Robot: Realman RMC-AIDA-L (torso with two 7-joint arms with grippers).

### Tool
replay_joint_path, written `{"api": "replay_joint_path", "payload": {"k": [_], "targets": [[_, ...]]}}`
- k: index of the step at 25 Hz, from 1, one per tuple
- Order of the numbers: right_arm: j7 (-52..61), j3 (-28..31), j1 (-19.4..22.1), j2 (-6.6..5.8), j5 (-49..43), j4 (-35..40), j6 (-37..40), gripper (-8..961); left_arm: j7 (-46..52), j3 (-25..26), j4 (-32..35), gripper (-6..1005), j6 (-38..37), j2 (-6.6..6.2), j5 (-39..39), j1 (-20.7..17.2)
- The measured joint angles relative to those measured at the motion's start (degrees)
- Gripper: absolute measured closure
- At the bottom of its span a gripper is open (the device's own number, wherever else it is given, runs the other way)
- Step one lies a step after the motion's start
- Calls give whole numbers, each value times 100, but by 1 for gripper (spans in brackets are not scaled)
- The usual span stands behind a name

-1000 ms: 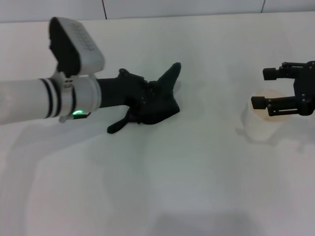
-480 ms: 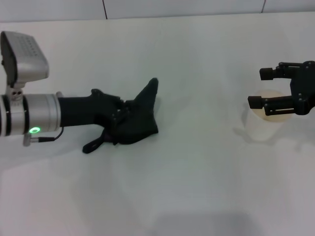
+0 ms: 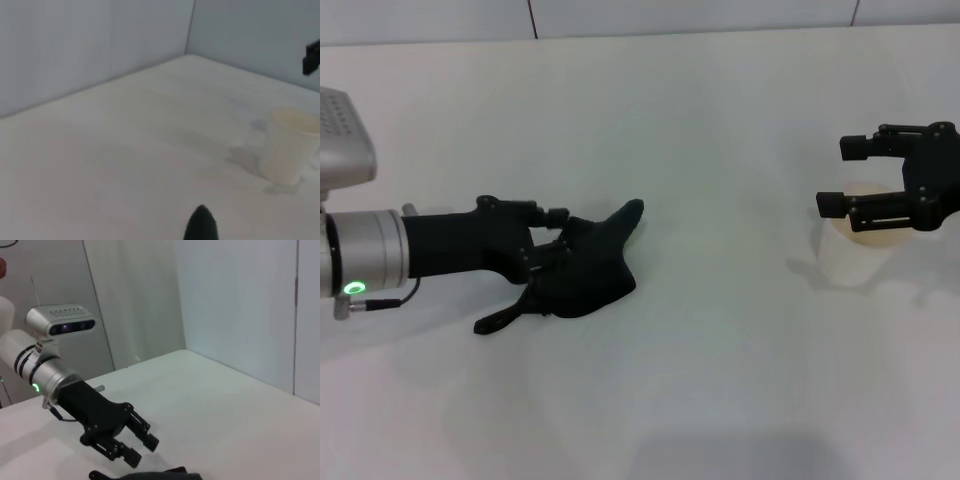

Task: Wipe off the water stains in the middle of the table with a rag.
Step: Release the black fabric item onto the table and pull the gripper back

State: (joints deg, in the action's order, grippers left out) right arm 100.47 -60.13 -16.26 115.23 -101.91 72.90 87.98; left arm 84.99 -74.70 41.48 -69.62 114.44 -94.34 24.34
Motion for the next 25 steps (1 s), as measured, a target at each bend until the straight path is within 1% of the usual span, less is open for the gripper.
{"api": "replay_joint_path", "payload": {"k": [5,9,11,17,22,25], "targets": [[0,-7,0,0,4,-4,-37,115,10,379,361,609,-148,116,-60,-231],[0,-7,0,0,5,-4,-45,115,97,644,583,437,-356,163,-90,-307],[0,-7,0,0,5,-4,-45,115,219,780,631,205,-533,167,-109,-303],[0,-8,1,0,5,-4,-45,115,293,987,699,161,-1123,85,-127,-241],[13,-8,5,0,5,-8,-60,116,345,1016,915,125,-1675,-37,-307,-181],[15,-8,-1,0,3,-10,-61,116,367,1018,1028,126,-1977,-115,-532,-110]]}}
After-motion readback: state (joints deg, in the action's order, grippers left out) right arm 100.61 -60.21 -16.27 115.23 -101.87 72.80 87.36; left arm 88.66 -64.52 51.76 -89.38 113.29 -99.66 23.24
